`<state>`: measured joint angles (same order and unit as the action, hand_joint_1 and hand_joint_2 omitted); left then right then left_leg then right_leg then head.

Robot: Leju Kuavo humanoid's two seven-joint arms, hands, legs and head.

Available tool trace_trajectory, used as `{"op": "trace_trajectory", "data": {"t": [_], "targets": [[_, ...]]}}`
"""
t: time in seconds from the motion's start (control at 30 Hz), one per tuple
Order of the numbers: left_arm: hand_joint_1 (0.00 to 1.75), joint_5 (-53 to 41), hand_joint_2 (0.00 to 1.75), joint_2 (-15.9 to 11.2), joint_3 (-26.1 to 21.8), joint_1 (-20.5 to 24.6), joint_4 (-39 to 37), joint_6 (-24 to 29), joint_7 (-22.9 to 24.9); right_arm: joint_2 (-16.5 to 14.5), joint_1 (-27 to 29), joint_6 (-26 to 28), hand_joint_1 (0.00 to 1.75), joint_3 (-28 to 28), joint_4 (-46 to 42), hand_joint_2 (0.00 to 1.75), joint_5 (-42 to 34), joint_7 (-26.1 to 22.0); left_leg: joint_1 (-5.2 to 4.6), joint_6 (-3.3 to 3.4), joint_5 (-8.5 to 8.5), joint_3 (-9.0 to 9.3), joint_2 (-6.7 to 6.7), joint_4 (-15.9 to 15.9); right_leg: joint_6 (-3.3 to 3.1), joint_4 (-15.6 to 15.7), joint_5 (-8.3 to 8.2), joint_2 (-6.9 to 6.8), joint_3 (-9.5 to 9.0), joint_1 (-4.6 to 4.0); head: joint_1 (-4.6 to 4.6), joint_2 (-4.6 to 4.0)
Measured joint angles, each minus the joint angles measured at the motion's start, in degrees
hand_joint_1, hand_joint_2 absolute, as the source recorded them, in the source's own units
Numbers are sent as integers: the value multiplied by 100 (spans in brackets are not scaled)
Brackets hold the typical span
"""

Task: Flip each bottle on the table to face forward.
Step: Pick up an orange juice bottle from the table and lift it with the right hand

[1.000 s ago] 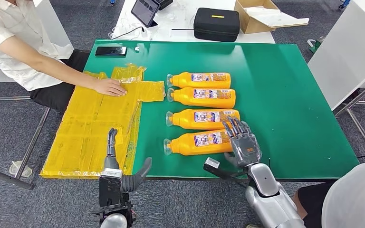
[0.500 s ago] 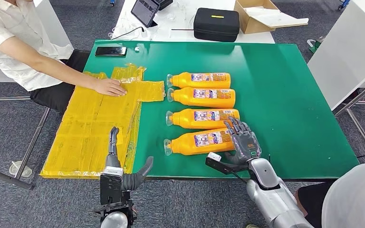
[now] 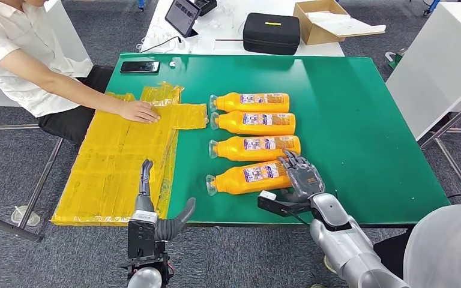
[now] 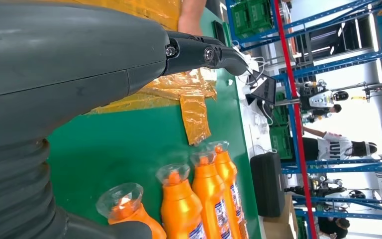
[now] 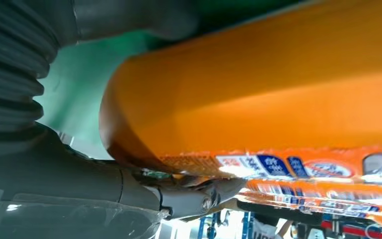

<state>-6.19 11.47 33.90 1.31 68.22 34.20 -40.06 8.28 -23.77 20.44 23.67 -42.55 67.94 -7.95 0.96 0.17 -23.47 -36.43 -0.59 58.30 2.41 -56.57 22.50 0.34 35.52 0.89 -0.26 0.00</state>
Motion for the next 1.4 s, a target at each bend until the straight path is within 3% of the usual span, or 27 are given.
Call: {"op": "trace_trajectory", "data": {"t": [0.33, 0.7, 0.83, 1.07, 1.27, 1.4], "targets": [[0, -21, 175, 0, 2, 5, 0, 21, 0, -1, -61, 31, 162, 173, 94, 175, -125, -76, 0, 1, 0, 1, 2, 0, 2, 0, 1, 0, 1, 0, 0, 1], [0, -30, 175, 0, 2, 8, 0, 9, 0, -34, -59, 35, 164, 228, 170, 175, -279, -115, 0, 1, -2, 11, 4, 0, 1, 0, 2, 1, -6, -1, -1, 0], [0, 3, 175, 0, 2, 8, 0, -52, 0, -45, -41, -7, 172, 218, 186, 175, -602, -345, 0, 1, -2, 14, 4, 0, 1, 0, 2, 1, -9, -1, 1, 0], [0, 1289, 175, 49, -101, -46, 20, -1285, -1, -218, 450, 59, 175, -94, -143, 175, -2255, -1332, 2, 0, -7, 14, 4, 0, 0, 0, 3, 2, -12, -3, 2, 0], [0, 2050, 175, 69, -251, -166, 207, -1586, 15, -523, 1024, 361, 165, -425, -843, 175, -3120, -1795, 2, -1, -4, -12, 2, -1, 0, -1, 3, 1, 11, -4, 1, 0], [0, 2614, 175, 78, -326, -223, 312, -1858, 170, -671, 1203, 558, 149, -557, -1200, 175, -3339, -1946, 1, 2, -1, -23, 0, -1, 0, -1, 3, 0, 19, -1, 0, 0]]}}
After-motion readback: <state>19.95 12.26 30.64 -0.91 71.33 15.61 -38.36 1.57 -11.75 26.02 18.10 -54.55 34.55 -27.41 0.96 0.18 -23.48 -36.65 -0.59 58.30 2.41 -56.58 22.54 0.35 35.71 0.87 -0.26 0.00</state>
